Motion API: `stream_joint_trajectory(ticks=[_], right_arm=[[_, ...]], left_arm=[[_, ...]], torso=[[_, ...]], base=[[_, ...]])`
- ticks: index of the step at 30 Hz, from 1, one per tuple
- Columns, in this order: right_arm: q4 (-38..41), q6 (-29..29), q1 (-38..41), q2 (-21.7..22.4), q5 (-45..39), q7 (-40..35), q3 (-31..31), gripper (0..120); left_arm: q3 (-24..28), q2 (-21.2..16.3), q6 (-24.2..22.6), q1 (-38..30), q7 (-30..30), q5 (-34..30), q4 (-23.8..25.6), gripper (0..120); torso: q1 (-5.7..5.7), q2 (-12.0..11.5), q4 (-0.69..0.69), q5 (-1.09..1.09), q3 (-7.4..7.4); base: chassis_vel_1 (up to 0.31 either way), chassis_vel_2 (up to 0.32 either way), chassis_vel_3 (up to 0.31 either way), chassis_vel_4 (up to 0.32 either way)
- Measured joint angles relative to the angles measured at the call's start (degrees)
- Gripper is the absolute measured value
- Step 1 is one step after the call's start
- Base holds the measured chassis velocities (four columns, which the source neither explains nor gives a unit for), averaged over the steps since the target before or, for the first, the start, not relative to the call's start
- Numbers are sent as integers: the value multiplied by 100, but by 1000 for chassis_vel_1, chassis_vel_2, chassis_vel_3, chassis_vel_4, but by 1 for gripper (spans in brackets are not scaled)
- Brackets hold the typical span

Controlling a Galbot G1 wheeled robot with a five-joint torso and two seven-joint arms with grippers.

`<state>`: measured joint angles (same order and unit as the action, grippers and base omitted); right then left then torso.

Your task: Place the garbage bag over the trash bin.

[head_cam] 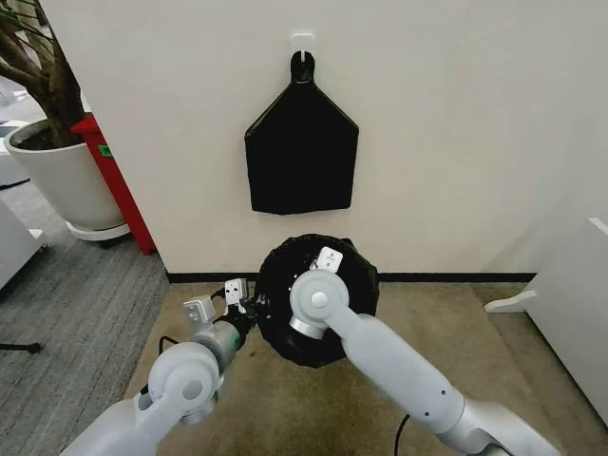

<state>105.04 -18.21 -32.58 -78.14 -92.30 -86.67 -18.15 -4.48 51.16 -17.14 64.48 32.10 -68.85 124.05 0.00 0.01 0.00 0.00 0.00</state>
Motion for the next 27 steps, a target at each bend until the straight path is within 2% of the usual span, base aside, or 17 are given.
stream_joint_trajectory(ticks=[5, 14, 17, 21, 27], right_arm=[[-124, -126, -115, 118, -96, -51, -62, 0], [-646, -253, -171, 6, 195, -3, -28, 0], [-561, -216, -143, 30, 196, -25, -31, 0], [-46, -23, 29, 131, 171, -43, -107, 0], [51, 24, 155, 139, 295, -44, -130, 0]], left_arm=[[-1, 2, 3, -20, -2, 19, 8, 0], [-5, -4, 2, -49, 10, -19, 85, 0], [-5, -2, 3, -90, 11, -25, 59, 0], [-2, 7, 2, -115, 12, -29, -9, 0], [7, 32, 2, -104, 7, -21, -44, 0]], torso=[[0, 0, -1, 0, 0], [0, 0, 0, 0, 0], [0, 0, 0, 1, 0], [0, -1, 0, 0, 0], [0, -1, 0, 0, 0]], base=[[0, 0, 0, 0], [0, 0, 0, 0], [0, 0, 0, 0], [0, 0, 0, 0], [0, 0, 0, 0]])
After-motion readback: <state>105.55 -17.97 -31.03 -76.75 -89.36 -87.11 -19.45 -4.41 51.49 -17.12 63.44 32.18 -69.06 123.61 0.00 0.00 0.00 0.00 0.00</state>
